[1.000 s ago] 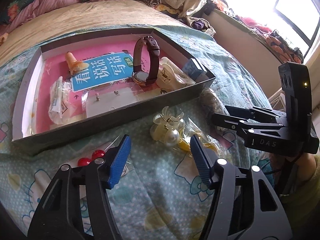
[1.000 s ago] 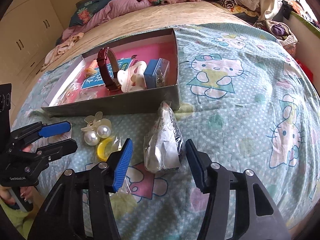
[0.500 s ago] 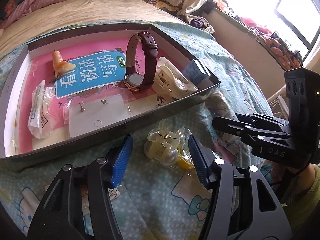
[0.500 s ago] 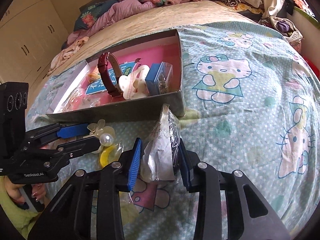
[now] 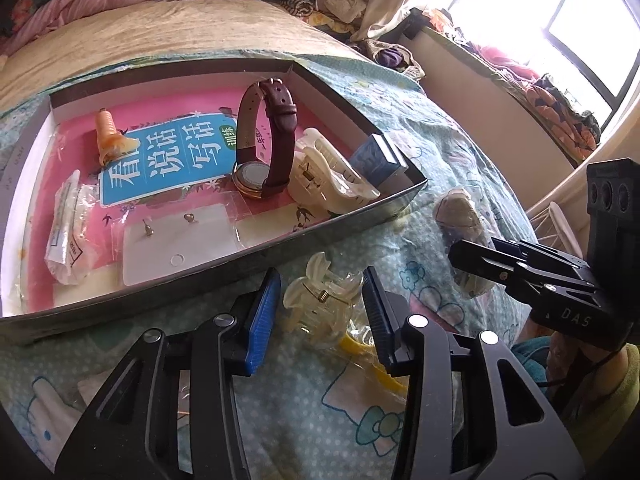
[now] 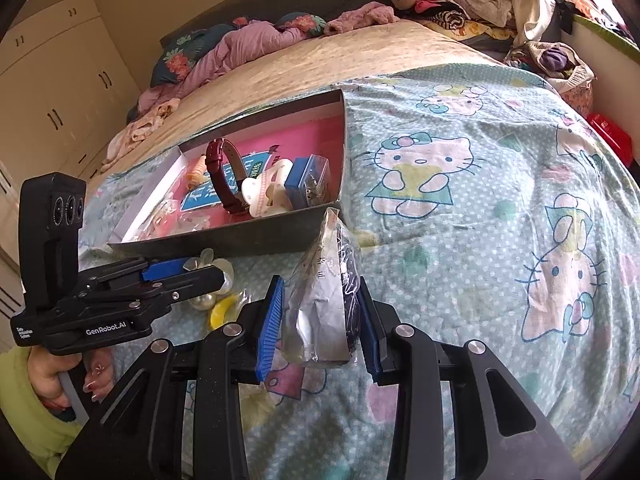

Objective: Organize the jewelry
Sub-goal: 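Carry the bag over the box with the right gripper while the left carries the pearl clip there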

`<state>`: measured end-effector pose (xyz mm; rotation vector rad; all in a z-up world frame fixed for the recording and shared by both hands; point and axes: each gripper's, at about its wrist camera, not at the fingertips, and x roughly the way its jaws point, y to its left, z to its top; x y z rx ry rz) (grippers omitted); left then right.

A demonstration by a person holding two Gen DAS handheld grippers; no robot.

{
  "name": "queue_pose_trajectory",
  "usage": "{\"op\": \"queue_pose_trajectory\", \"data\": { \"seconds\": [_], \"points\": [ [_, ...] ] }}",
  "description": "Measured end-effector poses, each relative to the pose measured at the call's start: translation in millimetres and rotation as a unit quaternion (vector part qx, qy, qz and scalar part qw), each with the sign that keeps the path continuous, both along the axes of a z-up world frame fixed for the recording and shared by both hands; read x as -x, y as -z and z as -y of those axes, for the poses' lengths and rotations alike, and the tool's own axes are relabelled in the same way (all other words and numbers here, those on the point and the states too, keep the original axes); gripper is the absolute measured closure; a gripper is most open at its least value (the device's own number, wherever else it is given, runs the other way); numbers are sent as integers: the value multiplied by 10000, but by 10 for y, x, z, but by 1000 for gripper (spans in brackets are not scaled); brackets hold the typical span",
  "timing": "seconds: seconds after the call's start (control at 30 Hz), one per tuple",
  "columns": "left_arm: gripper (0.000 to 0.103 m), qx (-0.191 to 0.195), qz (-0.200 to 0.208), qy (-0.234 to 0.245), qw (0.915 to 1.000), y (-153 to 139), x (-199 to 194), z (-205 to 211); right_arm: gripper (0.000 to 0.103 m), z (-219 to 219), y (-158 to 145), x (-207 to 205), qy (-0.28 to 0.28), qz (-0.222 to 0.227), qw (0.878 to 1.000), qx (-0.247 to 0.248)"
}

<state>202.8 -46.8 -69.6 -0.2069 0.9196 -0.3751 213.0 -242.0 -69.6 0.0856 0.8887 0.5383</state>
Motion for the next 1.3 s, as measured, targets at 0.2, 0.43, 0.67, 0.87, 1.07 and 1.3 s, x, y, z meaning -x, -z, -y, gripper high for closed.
{"op": "queue_pose_trajectory", "data": {
  "seconds": [0.2,0.43,0.67,0.87,1.07,1.3],
  "points": [
    [78,9,167,-53,9998,-180,121,-91,70,-69,-63,96,-124,104,9999,16],
    [78,4,453,-284,9986,-379,303,-333,70,-215,-193,197,-273,264,9993,-15],
    [78,-50,645,-745,9951,-516,403,-736,70,-431,-383,271,-506,509,9974,-70],
    [78,-53,685,-1029,9923,-558,421,-997,70,-653,-496,286,-706,607,9956,-103],
    [78,-56,750,-1197,9900,-584,436,-1163,70,-895,-588,286,-907,699,9934,-113],
    [78,-92,782,-1246,9891,-601,363,-1242,70,-1131,-719,247,-1076,843,9905,-121]
  ]
}}
